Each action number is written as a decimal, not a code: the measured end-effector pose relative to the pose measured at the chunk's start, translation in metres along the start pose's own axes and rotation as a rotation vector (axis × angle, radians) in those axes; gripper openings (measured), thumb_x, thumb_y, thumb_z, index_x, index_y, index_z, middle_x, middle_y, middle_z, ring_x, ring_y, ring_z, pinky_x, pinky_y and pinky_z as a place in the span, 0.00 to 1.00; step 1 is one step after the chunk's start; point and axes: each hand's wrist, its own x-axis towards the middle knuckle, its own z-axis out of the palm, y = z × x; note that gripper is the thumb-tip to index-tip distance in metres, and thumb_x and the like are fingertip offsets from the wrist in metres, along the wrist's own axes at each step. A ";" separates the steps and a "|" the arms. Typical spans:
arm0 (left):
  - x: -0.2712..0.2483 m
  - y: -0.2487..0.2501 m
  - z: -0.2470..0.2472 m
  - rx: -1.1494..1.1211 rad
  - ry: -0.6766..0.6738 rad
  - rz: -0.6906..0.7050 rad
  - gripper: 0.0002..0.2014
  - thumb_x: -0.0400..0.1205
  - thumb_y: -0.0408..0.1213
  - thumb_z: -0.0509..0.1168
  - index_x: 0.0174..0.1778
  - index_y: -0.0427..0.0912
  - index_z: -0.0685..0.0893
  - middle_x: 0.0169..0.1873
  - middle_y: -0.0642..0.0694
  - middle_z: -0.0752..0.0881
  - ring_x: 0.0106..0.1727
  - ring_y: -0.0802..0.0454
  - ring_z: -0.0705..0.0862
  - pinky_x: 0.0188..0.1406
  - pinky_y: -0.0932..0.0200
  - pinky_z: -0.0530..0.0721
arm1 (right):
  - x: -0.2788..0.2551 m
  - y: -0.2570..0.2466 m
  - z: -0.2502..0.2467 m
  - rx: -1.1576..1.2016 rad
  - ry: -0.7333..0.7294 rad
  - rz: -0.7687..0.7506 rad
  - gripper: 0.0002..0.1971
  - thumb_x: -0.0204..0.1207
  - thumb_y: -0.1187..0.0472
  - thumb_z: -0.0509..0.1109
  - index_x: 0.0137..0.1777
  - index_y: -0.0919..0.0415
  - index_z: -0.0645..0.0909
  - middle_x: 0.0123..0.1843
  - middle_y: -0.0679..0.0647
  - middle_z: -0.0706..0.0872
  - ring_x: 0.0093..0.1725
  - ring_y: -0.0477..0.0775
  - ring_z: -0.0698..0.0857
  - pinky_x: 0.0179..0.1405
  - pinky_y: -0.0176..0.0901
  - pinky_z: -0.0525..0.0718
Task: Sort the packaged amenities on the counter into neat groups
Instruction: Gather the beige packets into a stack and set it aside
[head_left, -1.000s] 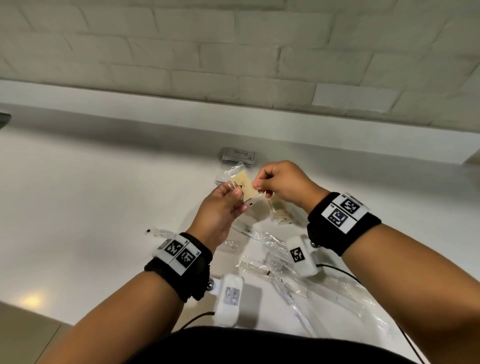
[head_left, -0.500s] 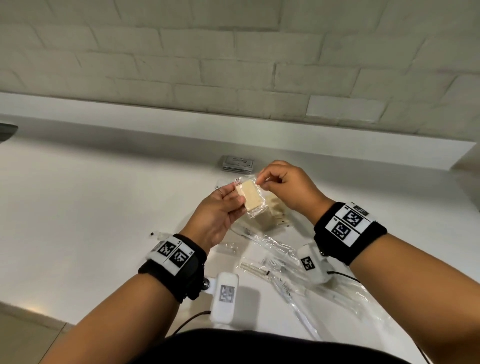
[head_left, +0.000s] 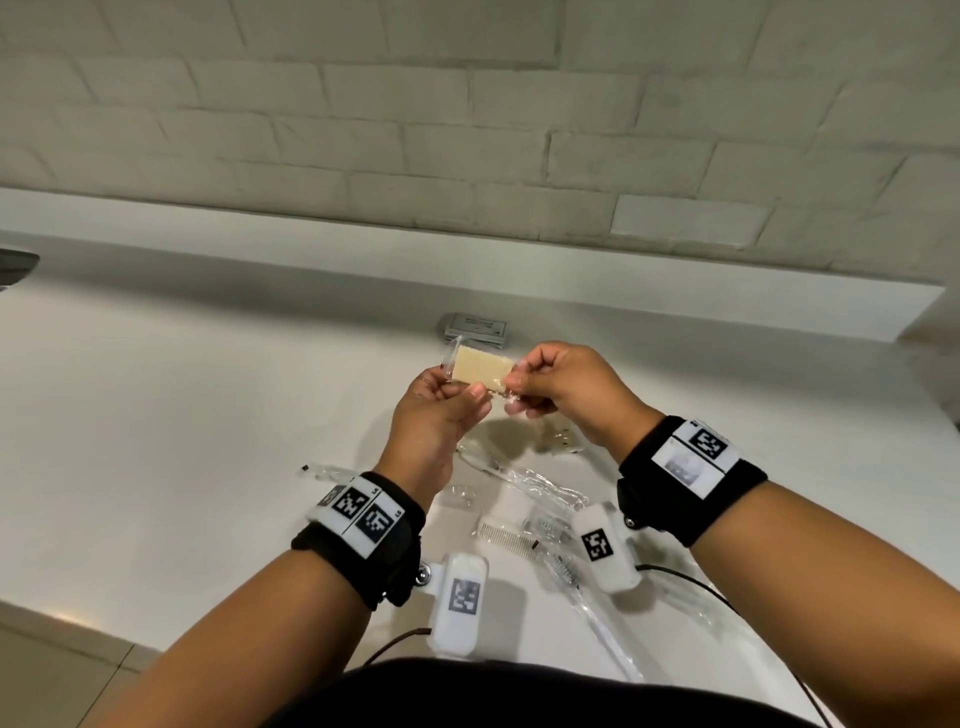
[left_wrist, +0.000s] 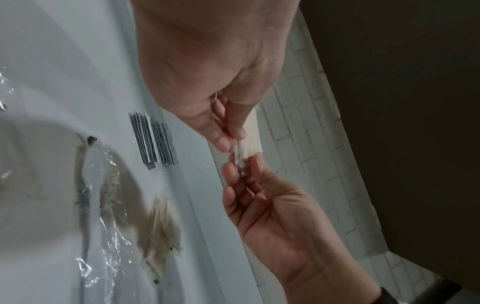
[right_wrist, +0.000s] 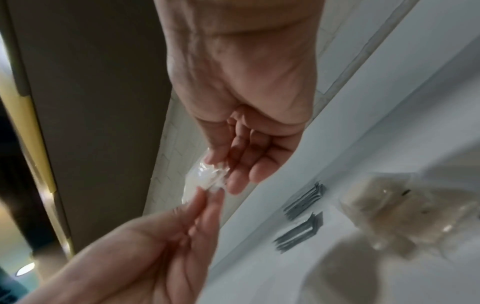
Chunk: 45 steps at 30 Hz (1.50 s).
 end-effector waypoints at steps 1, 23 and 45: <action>0.000 -0.001 0.000 0.027 -0.009 -0.028 0.13 0.78 0.19 0.66 0.49 0.41 0.77 0.38 0.45 0.83 0.40 0.53 0.87 0.41 0.63 0.88 | 0.003 -0.001 -0.002 0.014 0.029 -0.034 0.07 0.73 0.71 0.74 0.38 0.60 0.82 0.29 0.50 0.89 0.31 0.48 0.89 0.30 0.38 0.83; 0.065 -0.039 0.037 0.839 -0.190 -0.452 0.09 0.79 0.29 0.69 0.38 0.26 0.87 0.25 0.37 0.80 0.23 0.47 0.75 0.28 0.58 0.77 | 0.069 0.019 -0.045 -0.986 0.132 0.239 0.17 0.76 0.49 0.72 0.56 0.62 0.85 0.55 0.57 0.88 0.56 0.58 0.85 0.51 0.43 0.78; 0.065 -0.054 0.032 1.162 -0.291 -0.004 0.34 0.73 0.30 0.73 0.75 0.44 0.68 0.66 0.44 0.78 0.62 0.47 0.81 0.60 0.58 0.78 | 0.024 0.048 -0.023 -0.972 0.076 0.184 0.24 0.66 0.64 0.78 0.64 0.56 0.81 0.61 0.59 0.80 0.58 0.61 0.83 0.53 0.43 0.79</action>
